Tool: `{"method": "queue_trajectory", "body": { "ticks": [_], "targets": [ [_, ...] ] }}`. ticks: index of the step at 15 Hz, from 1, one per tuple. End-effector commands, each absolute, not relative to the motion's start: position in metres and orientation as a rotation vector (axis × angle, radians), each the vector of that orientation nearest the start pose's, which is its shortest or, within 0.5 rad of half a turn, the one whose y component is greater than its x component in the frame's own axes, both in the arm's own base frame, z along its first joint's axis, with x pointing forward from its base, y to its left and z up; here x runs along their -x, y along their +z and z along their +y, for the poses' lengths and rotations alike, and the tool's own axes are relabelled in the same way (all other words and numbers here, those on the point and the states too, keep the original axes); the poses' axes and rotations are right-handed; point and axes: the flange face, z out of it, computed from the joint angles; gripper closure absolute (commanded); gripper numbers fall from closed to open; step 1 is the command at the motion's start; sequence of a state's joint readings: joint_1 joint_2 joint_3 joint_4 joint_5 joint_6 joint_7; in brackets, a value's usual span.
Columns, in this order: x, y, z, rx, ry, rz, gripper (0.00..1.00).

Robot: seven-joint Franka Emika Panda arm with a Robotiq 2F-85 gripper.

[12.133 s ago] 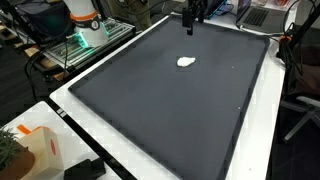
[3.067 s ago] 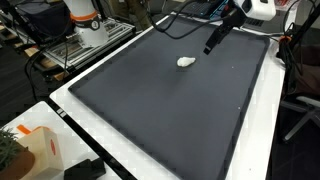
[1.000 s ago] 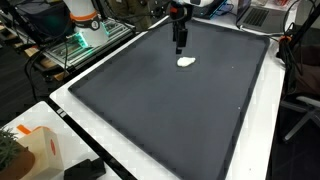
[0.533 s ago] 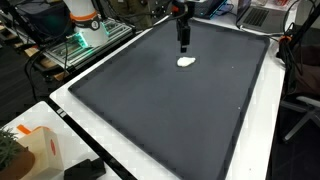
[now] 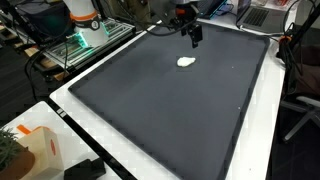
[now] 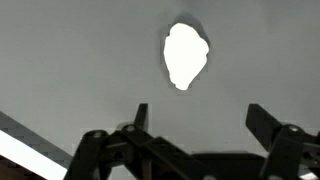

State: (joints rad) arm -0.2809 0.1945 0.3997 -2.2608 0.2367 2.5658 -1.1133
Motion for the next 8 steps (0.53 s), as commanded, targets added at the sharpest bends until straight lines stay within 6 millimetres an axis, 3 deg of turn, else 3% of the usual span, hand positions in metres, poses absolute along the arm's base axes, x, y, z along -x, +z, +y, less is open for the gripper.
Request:
{"method": "queue_trajectory", "body": {
  "ticks": [1, 8],
  "targets": [
    [-0.544, 0.284, 0.035, 2.417, -0.340, -1.669, 0.00],
    [-0.535, 0.253, -0.038, 2.015, -0.418, -1.977, 0.00]
  ]
}}
